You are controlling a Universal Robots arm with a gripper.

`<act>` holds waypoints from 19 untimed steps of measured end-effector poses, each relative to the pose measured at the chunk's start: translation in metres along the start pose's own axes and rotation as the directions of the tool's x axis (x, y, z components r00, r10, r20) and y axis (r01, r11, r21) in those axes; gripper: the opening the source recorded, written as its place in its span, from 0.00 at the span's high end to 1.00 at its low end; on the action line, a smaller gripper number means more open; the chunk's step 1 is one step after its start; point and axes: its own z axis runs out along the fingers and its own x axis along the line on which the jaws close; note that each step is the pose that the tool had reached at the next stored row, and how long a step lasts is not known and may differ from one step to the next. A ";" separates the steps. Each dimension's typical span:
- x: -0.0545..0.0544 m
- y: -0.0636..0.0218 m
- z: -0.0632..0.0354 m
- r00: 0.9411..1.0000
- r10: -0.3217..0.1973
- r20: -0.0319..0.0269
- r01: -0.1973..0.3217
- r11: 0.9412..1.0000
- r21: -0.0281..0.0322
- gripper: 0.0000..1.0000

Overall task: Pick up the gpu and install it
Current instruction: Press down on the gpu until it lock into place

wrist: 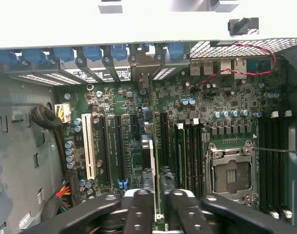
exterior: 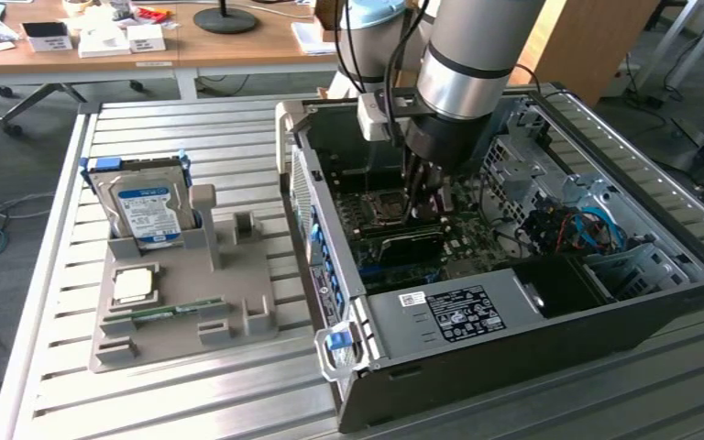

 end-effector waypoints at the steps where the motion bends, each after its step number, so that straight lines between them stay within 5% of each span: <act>1: 0.000 0.0000 0.0000 1.000 0.000 0.000 0.000 1.000 0.000 0.85; 19: 0.000 0.0000 0.0012 1.000 0.000 0.000 0.000 1.000 0.000 0.89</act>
